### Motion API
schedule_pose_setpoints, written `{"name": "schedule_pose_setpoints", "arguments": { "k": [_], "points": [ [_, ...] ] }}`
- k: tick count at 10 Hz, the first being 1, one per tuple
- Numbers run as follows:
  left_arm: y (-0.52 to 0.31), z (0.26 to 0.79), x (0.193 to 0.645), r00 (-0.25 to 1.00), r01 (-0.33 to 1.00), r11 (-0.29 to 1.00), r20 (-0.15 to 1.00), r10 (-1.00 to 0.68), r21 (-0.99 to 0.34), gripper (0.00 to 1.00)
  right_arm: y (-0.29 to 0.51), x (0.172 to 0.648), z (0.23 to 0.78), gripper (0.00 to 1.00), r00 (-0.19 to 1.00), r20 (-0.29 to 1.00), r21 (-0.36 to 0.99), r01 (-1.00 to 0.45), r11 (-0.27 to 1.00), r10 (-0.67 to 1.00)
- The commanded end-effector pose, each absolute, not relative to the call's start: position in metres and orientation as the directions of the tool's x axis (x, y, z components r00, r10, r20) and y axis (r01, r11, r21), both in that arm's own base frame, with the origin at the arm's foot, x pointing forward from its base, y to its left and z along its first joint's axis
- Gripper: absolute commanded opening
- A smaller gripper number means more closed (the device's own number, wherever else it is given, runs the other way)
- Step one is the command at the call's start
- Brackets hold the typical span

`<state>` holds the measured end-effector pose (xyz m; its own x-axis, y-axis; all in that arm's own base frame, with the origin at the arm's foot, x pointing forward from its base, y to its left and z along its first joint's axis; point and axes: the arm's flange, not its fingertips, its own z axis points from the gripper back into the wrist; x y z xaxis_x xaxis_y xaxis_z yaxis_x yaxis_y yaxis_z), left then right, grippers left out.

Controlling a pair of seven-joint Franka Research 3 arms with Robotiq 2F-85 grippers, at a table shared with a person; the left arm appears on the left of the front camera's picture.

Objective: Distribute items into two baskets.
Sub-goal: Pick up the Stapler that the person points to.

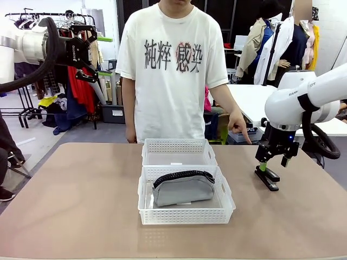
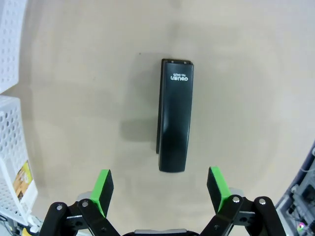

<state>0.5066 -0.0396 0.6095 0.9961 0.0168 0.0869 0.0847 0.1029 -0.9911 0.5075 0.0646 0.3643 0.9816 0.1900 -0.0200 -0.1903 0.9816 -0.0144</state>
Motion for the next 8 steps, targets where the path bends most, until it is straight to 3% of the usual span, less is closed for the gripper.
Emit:
{"name": "schedule_pose_setpoints", "arguments": {
  "k": [1, 6, 8],
  "points": [
    [-0.038, 0.611, 0.505, 0.996, 0.085, 0.098, 0.086, 0.01, -0.992, 1.0, 0.066, 0.52, 0.361, 1.0, 0.988, -0.046, -0.049, -0.152, 0.987, 0.149],
    [-0.038, 0.611, 0.505, 0.996, 0.085, 0.098, 0.086, 0.01, -0.992, 1.0, 0.062, 0.536, 0.329, 1.0, 0.99, -0.084, -0.092, -0.12, 0.988, 0.113],
    [-0.038, 0.611, 0.505, 0.996, 0.085, 0.098, 0.086, 0.01, -0.992, 1.0, 0.06, 0.537, 0.326, 0.6, 0.984, -0.1, -0.083, -0.154, 0.985, 0.145]
  ]
}}
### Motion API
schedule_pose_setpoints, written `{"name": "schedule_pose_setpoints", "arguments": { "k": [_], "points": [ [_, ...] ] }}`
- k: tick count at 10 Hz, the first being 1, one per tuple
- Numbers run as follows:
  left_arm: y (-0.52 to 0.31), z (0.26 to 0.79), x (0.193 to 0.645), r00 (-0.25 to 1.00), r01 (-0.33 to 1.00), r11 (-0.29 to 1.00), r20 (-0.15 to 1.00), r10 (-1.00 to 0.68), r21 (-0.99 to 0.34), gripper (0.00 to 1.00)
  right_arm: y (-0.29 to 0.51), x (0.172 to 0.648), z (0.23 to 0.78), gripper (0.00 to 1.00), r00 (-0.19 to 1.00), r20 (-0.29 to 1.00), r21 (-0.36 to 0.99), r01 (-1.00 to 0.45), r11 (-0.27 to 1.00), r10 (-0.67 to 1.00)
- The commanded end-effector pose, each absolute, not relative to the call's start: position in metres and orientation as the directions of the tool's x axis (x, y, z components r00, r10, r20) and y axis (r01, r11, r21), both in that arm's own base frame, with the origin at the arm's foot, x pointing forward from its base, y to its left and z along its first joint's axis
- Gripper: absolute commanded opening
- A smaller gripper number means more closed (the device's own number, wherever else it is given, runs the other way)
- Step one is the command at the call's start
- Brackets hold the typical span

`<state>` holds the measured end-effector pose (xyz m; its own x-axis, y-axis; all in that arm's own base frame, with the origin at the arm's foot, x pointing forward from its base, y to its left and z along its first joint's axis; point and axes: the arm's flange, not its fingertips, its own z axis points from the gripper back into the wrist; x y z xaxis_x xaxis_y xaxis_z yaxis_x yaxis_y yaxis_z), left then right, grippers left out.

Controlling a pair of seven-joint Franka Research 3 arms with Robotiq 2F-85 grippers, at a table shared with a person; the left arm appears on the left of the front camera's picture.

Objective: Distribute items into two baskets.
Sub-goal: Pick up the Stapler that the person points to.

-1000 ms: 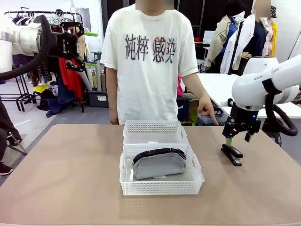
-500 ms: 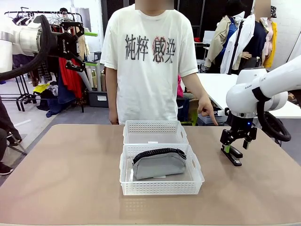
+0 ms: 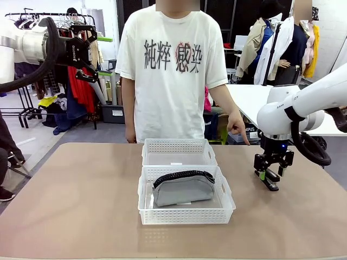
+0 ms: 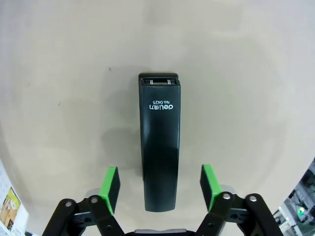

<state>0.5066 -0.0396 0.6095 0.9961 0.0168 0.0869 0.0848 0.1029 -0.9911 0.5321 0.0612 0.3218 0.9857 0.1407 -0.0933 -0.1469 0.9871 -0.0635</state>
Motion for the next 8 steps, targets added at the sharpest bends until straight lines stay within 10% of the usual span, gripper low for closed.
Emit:
{"name": "schedule_pose_setpoints", "arguments": {
  "k": [1, 3, 8],
  "points": [
    [-0.038, 0.611, 0.505, 0.996, 0.085, 0.098, 0.086, 0.01, -0.992, 1.0, 0.059, 0.538, 0.326, 0.4, 0.986, -0.097, -0.08, -0.141, 0.987, 0.133],
    [-0.038, 0.611, 0.505, 0.996, 0.085, 0.098, 0.086, 0.01, -0.992, 1.0, 0.058, 0.538, 0.327, 0.0, 0.987, -0.094, -0.08, -0.139, 0.987, 0.131],
    [-0.038, 0.611, 0.505, 0.996, 0.085, 0.098, 0.086, 0.01, -0.992, 1.0, 0.057, 0.534, 0.344, 0.0, 0.991, -0.08, -0.061, -0.108, 0.992, 0.103]
  ]
}}
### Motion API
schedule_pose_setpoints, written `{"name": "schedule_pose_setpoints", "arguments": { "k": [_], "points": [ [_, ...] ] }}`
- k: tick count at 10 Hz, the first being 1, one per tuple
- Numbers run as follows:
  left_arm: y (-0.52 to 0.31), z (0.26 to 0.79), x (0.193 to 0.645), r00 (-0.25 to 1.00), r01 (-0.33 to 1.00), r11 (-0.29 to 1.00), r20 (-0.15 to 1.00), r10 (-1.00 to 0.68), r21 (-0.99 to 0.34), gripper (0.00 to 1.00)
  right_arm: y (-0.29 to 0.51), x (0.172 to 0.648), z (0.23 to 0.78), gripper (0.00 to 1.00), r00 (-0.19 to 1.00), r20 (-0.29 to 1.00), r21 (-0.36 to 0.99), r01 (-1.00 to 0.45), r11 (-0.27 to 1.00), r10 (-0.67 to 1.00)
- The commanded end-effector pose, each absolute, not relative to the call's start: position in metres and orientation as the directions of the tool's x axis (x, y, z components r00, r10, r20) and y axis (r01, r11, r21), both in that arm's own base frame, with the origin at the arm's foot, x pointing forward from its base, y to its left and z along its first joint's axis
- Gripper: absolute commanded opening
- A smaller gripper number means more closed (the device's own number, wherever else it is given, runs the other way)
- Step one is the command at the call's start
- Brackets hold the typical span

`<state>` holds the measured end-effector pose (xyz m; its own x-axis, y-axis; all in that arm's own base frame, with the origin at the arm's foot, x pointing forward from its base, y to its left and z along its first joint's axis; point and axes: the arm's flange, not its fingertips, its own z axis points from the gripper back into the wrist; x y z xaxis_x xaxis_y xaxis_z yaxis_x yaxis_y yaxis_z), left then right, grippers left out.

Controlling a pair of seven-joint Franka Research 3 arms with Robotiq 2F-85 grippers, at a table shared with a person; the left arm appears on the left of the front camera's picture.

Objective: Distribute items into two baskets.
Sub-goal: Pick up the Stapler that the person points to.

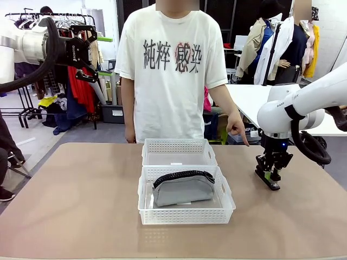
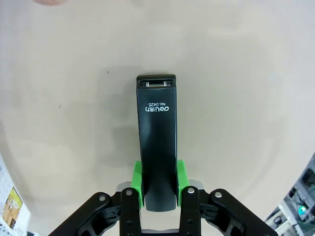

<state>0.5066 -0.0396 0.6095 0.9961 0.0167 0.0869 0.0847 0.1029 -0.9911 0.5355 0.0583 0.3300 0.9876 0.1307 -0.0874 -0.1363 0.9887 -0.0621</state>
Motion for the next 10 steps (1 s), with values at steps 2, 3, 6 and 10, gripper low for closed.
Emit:
{"name": "schedule_pose_setpoints", "arguments": {
  "k": [2, 3, 6, 10],
  "points": [
    [-0.038, 0.611, 0.505, 0.996, 0.085, 0.098, 0.086, 0.01, -0.992, 1.0, 0.06, 0.528, 0.374, 0.0, 0.995, -0.013, -0.039, -0.099, 0.994, 0.099],
    [-0.038, 0.611, 0.505, 0.996, 0.085, 0.098, 0.086, 0.01, -0.992, 1.0, 0.061, 0.526, 0.397, 0.0, 0.995, 0.021, -0.011, -0.102, 0.995, 0.102],
    [-0.038, 0.611, 0.505, 0.996, 0.085, 0.098, 0.086, 0.01, -0.992, 1.0, 0.069, 0.527, 0.472, 0.0, 0.999, 0.029, 0.03, -0.027, 0.999, 0.026],
    [-0.038, 0.611, 0.505, 0.996, 0.085, 0.098, 0.086, 0.01, -0.992, 1.0, 0.089, 0.536, 0.566, 0.0, 1.0, 0.023, 0.054, -0.017, 0.998, 0.016]
  ]
}}
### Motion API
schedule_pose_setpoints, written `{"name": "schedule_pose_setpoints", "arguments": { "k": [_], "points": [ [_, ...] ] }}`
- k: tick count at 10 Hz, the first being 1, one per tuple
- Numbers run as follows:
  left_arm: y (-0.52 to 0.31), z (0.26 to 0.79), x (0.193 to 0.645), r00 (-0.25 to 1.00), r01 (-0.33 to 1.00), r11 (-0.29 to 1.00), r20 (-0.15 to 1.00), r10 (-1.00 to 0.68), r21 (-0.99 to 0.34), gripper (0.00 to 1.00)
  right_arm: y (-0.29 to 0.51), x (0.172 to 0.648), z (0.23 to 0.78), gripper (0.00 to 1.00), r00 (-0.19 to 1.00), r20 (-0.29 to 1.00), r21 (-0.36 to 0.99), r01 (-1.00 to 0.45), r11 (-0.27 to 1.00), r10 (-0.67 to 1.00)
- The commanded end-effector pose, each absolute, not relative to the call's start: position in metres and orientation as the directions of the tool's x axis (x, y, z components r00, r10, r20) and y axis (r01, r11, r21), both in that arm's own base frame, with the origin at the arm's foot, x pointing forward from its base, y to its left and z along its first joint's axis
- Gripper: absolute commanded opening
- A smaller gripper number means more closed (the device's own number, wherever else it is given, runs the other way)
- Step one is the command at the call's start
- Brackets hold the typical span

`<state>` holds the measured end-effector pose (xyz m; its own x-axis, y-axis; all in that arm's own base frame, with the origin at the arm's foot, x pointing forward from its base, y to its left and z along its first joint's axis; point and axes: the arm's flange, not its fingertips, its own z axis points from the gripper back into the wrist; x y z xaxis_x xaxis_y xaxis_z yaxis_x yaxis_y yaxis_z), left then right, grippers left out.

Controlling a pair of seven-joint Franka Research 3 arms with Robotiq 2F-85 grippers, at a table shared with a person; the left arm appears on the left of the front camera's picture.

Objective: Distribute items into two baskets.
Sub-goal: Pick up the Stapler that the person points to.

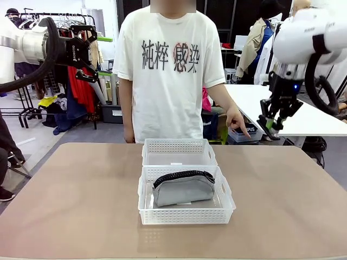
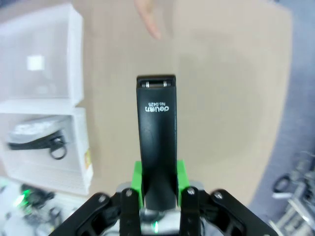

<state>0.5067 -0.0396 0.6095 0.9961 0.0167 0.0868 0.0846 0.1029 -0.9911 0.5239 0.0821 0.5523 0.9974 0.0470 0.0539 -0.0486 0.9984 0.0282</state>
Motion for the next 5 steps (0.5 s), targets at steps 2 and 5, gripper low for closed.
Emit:
{"name": "schedule_pose_setpoints", "arguments": {
  "k": [2, 5],
  "points": [
    [-0.038, 0.611, 0.505, 0.996, 0.085, 0.098, 0.086, 0.01, -0.992, 1.0, 0.095, 0.539, 0.612, 0.0, 1.0, 0.008, 0.086, 0.0, 0.996, 0.0],
    [-0.038, 0.611, 0.505, 0.996, 0.085, 0.098, 0.086, 0.01, -0.992, 1.0, 0.104, 0.535, 0.663, 0.0, 1.0, -0.003, 0.102, -0.021, 0.995, 0.022]
  ]
}}
